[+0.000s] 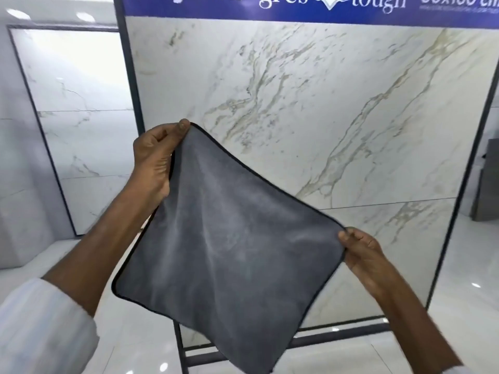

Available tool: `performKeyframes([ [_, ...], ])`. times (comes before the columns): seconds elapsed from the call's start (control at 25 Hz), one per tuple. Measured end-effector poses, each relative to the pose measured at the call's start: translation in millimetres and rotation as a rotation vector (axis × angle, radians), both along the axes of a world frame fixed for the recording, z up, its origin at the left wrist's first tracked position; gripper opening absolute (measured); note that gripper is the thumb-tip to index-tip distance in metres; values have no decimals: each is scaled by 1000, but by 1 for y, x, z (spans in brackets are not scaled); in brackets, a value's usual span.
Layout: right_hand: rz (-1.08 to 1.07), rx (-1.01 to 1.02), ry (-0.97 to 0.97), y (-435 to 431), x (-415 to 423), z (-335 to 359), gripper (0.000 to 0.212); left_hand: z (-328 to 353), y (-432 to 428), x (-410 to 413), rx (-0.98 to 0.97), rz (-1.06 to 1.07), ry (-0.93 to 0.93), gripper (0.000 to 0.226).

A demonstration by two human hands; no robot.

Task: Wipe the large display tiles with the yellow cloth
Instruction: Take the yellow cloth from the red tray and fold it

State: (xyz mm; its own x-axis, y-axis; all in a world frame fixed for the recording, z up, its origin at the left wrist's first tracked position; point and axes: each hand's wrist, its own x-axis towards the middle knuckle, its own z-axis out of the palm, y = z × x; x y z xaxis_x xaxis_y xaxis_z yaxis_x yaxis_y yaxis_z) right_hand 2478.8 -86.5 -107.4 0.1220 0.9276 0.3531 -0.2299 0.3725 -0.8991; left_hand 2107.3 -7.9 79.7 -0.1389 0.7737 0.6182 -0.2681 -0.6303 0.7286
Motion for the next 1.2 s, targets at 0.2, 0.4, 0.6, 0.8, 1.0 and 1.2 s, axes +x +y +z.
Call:
performKeyframes([
  [0.2, 132, 171, 125, -4, 5, 61, 31, -10, 5, -59, -47, -84, -18, 11],
  [0.4, -179, -70, -268, 27, -13, 37, 55, -106, 21, -61, -142, 205, 280, 3],
  [0.6, -169, -4, -342, 26, -70, 27, 22, -160, -10, 2, -317, 40, 24, 7],
  [0.8, -183, 44, -408, 35, -137, 29, 11, -184, -25, 74, -324, -27, -42, 3],
  [1.0, -384, 92, -704, 43, -147, 20, 39, -194, -23, 92, -298, -23, -79, 4],
  [1.2, -397, 54, -641, 33, -150, 17, 8, -203, -27, 93, -301, -10, -36, 5],
])
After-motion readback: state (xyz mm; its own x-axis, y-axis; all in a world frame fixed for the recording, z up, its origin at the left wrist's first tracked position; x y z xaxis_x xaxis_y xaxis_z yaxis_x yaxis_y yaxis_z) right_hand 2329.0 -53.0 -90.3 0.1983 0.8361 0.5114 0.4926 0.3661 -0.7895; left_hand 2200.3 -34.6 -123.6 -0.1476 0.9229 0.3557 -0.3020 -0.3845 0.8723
